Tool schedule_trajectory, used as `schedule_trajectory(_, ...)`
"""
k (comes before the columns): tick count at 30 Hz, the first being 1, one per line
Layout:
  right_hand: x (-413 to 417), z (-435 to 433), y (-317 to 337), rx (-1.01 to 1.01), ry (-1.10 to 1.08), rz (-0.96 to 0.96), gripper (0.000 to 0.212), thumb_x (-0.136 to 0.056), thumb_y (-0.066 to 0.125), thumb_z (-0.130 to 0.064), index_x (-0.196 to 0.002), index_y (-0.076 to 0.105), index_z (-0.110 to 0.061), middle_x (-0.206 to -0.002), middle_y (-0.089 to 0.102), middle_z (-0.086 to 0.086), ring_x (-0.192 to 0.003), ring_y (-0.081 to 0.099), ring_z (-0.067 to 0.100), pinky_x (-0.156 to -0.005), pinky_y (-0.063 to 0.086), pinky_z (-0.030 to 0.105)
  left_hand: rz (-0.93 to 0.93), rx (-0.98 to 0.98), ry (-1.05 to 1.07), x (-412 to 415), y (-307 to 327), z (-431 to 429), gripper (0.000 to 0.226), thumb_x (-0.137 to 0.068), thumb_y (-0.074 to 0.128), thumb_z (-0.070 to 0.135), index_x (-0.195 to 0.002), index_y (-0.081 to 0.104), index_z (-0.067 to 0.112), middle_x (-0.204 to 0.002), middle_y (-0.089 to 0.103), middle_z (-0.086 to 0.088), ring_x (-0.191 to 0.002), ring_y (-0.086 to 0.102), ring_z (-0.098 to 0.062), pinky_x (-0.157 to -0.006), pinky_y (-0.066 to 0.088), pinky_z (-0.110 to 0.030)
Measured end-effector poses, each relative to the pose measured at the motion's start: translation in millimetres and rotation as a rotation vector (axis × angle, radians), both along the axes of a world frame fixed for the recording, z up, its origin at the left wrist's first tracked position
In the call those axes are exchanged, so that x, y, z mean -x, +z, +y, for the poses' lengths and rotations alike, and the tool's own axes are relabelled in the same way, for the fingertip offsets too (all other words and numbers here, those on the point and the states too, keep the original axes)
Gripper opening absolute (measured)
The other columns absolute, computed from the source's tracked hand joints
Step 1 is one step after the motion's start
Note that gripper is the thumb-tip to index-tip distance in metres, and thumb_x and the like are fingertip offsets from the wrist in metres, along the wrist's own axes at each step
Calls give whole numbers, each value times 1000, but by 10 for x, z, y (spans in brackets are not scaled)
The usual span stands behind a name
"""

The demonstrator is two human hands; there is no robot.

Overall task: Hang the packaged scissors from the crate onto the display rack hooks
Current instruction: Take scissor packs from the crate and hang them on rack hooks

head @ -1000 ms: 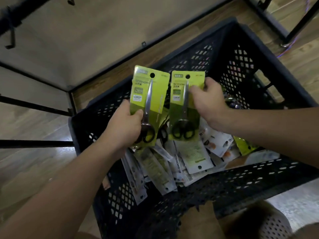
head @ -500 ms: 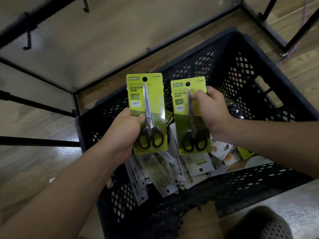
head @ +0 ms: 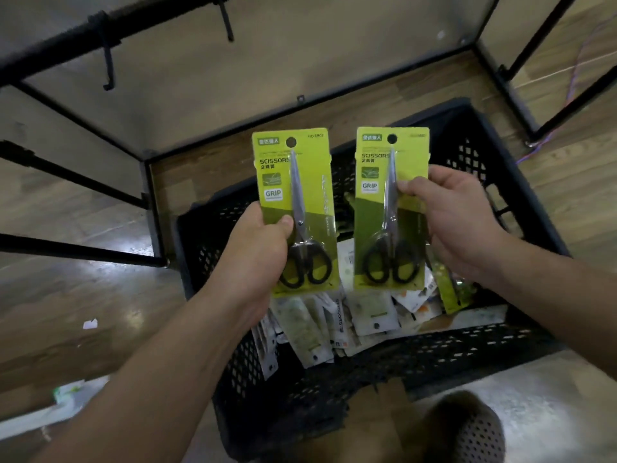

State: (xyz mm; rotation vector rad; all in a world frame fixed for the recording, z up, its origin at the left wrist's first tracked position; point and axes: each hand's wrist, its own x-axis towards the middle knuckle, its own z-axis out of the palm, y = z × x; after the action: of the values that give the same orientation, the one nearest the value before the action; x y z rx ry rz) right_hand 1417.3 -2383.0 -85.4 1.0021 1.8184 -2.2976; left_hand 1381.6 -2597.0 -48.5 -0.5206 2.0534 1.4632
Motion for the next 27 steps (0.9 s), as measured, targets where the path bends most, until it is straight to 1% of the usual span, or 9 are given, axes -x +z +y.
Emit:
schedule_trajectory(5, -190, -44, 1359, -114, -105, 17, 7, -97, 67, -13, -101, 71, -8, -97, 78, 12, -94, 75, 34, -92, 57, 59, 19, -108, -21, -133, 1120, -21, 23, -109, 48, 19, -119, 68, 26, -116, 76, 4, -114, 69, -21, -109, 47, -51)
schedule_trajectory(10, -408, -257, 3242, -158, 18, -11, 11, -98, 64, -16, -103, 72, -10, -99, 78, 13, -98, 72, 43, -89, 56, 65, 5, -152, 47, -398, 2949, -200, 21, -109, 49, 23, -112, 70, 26, -107, 78, 3, -106, 73, -20, -103, 52, -54)
schedule_trajectory(12, -443, -361, 4160, -151, 69, -8, 12, -97, 63, -7, -97, 74, -14, -95, 79, 12, -91, 74, 40, -80, 61, 57, 13, -162, 72, -492, 3857, -320, 20, -109, 49, 24, -108, 69, 25, -99, 79, 6, -99, 74, -15, -101, 53, -53)
schedule_trajectory(15, -462, -605, 5513, -162, 204, 70, 24, -94, 61, 3, -98, 76, -15, -93, 79, 6, -83, 76, 24, -66, 58, 31, 40, -189, 119, -614, 5219, -568, 18, -107, 51, 24, -107, 69, 24, -95, 78, 7, -95, 74, -13, -99, 55, -49)
schedule_trajectory(17, -451, -809, 6354, -173, 243, 142, 26, -91, 63, 6, -94, 79, -14, -92, 80, 5, -83, 76, 18, -68, 57, 25, 97, -207, 183, -640, 6050, -794, 15, -105, 55, 20, -105, 71, 21, -95, 79, 2, -92, 74, -14, -93, 58, -39)
schedule_trajectory(19, -420, -1011, 7039, -175, 247, 253, 27, -87, 65, 12, -87, 79, -11, -90, 79, 11, -80, 74, 17, -68, 58, 21, 184, -254, 228, -619, 6760, -1056, 13, -102, 57, 10, -104, 70, 13, -90, 79, -1, -82, 75, -11, -76, 60, -25)
schedule_trajectory(22, -369, -1387, 7834, -156, 247, 407, 22, -83, 67, 10, -91, 77, -8, -90, 78, 18, -76, 73, 19, -67, 59, 21, 359, -244, 235, -590, 7561, -1475, 14, -99, 60, 3, -100, 69, 13, -83, 79, 5, -74, 74, -4, -64, 55, -14)
schedule_trajectory(24, -364, -1623, 8176, -114, 222, 479, 16, -79, 70, 4, -92, 75, -5, -89, 77, 21, -71, 72, 20, -60, 59, 22, 446, -233, 261, -572, 7854, -1754, 14, -97, 63, 3, -99, 70, 15, -88, 80, 2, -79, 75, -7, -73, 58, -20)
schedule_trajectory(27, -433, -1962, 8465, -76, 150, 517, 17, -71, 75, -11, -86, 76, -5, -86, 74, 27, -70, 68, 28, -56, 57, 29, 533, -229, 296, -613, 8085, -2077, 18, -95, 68, 4, -103, 71, 20, -93, 79, 2, -93, 75, -22, -91, 57, -40)
